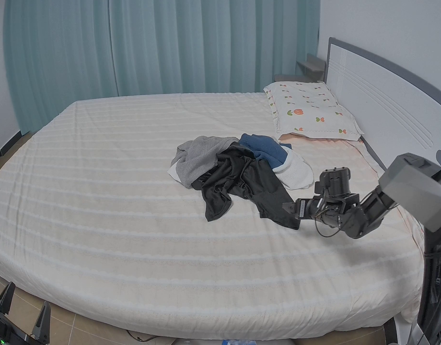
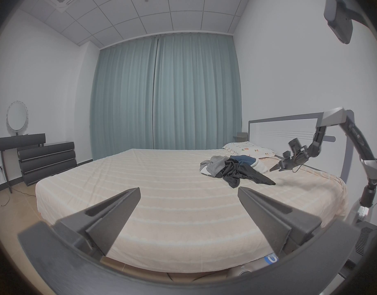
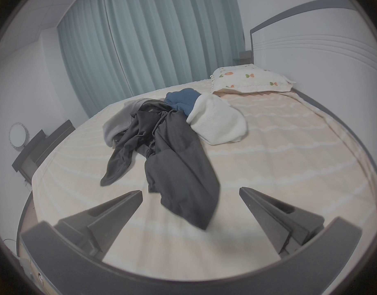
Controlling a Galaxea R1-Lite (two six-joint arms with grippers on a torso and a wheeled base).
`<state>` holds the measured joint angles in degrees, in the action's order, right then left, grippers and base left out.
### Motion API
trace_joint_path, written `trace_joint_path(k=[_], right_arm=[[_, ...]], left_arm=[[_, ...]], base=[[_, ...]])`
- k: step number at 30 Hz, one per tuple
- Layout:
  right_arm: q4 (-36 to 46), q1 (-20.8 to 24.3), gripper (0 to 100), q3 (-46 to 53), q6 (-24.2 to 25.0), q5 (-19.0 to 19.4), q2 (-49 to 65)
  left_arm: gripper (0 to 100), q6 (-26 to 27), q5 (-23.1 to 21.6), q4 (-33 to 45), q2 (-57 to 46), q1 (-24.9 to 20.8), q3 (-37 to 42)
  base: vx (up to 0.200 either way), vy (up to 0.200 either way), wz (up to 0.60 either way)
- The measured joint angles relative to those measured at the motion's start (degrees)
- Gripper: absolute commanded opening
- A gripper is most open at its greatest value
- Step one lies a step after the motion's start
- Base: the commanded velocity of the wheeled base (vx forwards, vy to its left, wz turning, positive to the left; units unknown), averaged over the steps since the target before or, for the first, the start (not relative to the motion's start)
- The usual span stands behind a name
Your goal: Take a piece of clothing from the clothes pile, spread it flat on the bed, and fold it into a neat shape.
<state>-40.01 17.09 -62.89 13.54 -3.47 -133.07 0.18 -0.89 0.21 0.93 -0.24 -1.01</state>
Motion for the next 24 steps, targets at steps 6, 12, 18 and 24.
trace_joint_path(k=[6, 12, 18, 24], right_arm=[[2.35, 2.72, 100, -12.68, 1.78, -1.72, -10.84], [4.13, 3.49, 0, -17.87, 2.18, -2.21, -15.85], [4.86, 3.49, 0, -20.41, 2.18, -2.32, -17.97], [4.77, 3.33, 0, -21.0, 2.3, -2.24, -18.49]], left_arm=[[100, -0.02, 0.0, 0.0, 0.0, -0.02, 0.0], [100, 0.0, 0.0, 0.0, 0.0, 0.0, 0.0], [100, 0.0, 0.0, 0.01, 0.0, -0.02, 0.0], [100, 0.0, 0.0, 0.01, 0.0, -0.02, 0.0]], base=[[0.0, 0.0, 0.0], [0.0, 0.0, 0.0], [0.0, 0.0, 0.0], [0.0, 0.0, 0.0]])
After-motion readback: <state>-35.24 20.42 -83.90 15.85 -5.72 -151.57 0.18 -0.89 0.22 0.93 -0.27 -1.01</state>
